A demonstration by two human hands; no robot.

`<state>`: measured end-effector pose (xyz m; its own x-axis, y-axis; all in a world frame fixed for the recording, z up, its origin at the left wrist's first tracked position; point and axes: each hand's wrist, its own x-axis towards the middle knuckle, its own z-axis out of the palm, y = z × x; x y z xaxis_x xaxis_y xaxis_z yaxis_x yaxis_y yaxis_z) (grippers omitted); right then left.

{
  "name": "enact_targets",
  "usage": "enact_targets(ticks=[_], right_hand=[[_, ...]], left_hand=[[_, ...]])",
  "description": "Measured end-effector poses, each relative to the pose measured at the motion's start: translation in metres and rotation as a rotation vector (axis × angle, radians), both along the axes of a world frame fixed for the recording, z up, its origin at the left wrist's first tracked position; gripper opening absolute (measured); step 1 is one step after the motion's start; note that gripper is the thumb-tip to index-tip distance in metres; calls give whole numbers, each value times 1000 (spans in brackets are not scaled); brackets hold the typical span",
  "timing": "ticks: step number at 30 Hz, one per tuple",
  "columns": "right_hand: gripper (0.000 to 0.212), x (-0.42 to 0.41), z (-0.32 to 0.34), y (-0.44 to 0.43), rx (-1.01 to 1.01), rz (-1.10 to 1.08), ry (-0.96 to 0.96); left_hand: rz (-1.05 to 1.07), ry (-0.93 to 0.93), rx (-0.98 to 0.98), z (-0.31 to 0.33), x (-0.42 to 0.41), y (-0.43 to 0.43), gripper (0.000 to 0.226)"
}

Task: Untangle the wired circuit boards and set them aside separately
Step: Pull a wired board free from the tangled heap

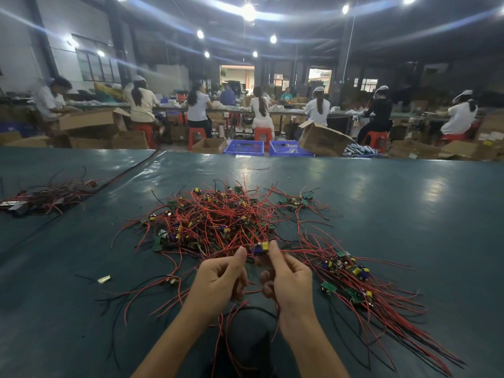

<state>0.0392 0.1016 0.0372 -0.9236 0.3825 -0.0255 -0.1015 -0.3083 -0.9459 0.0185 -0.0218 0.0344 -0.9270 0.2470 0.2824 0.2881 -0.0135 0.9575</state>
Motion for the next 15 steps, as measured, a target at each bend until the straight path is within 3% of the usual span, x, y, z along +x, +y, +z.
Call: enact_targets(ticks=[6, 8, 12, 15], right_hand=[[25, -4, 4, 35, -336, -381, -70], [21, -5, 5, 45, -435, -442, -108], [14, -5, 1, 49, -564, -491, -190], [13, -6, 0, 50, -612, -512, -187]], left_hand=[[47, -24, -102, -3, -2, -3, 52], [131, 79, -267, -8, -2, -7, 51], [425, 387, -784, -20, -8, -18, 32], [466, 390, -934, -21, -16, -28, 10]])
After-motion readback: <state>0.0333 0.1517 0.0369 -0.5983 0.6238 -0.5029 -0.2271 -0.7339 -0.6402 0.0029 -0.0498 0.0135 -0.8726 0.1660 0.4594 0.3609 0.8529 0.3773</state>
